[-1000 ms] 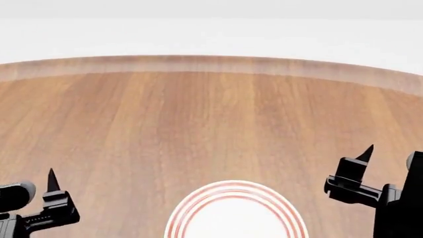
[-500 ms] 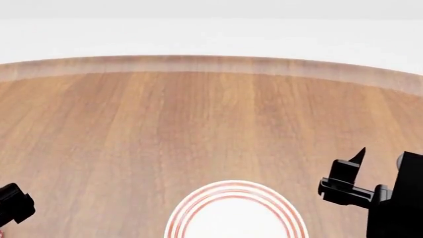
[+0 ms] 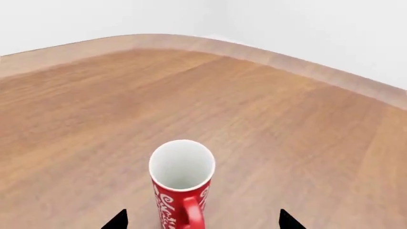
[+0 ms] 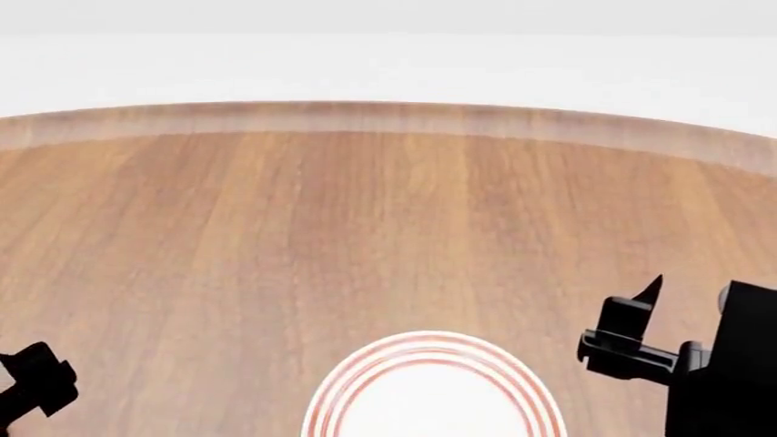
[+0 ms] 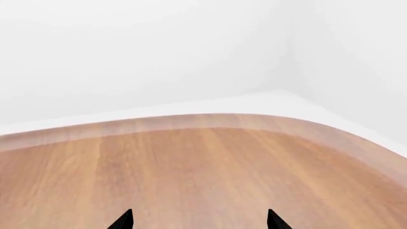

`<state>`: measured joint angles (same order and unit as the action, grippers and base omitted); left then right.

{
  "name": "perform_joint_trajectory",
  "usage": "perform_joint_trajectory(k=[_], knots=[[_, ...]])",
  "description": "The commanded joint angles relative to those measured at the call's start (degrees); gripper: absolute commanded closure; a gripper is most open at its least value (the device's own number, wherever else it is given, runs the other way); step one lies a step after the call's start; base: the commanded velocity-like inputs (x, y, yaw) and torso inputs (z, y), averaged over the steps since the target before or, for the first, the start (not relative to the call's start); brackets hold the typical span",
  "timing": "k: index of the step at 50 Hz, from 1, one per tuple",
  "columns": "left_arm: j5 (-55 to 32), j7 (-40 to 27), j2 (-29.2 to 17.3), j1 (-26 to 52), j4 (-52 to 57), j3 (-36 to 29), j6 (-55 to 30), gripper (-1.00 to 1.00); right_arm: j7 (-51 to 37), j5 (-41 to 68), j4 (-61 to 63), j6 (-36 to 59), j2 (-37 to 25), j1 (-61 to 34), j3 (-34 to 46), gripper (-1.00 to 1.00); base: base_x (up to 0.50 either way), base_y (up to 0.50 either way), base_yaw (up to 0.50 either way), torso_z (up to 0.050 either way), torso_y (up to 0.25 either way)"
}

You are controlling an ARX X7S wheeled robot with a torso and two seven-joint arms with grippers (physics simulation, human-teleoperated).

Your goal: Pick up the red mug and put it on the plate

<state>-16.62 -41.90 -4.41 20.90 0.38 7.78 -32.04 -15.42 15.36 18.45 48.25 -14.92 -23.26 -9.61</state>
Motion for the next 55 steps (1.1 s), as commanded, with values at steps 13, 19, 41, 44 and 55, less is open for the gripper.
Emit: perform_joint_trajectory(k=[13, 19, 41, 44, 55], knots=[[-0.5, 2.3, -1.8, 7.5, -18.3, -1.7, 4.4, -1.00, 0.4, -0.1, -3.7, -2.8, 0.1, 0.2, 1.2, -1.00, 0.00, 0.00, 0.00, 0.000, 0.000], [-0.1, 2.6, -2.2, 10.2, -24.7, -1.7, 6.8, -1.00, 0.5, 0.1, -4.0, -3.0, 0.1, 0.2, 1.3, -1.00, 0.00, 0.00, 0.00, 0.000, 0.000], [1.5, 5.5, -3.6, 21.8, -55.8, -0.9, 20.5, -1.00, 0.5, 0.3, -5.8, -4.5, 0.1, 0.2, 1.9, -1.00, 0.00, 0.00, 0.00, 0.000, 0.000], [1.6, 6.1, -3.7, 23.5, -60.5, -0.8, 22.8, -1.00, 0.6, 0.3, -6.1, -4.7, 0.0, 0.1, 2.0, -1.00, 0.00, 0.00, 0.00, 0.000, 0.000], [2.7, 6.9, -4.2, 28.6, -75.3, 0.3, 28.1, -1.00, 0.5, 0.6, -6.5, -5.1, 0.0, 0.4, 2.0, -1.00, 0.00, 0.00, 0.00, 0.000, 0.000]])
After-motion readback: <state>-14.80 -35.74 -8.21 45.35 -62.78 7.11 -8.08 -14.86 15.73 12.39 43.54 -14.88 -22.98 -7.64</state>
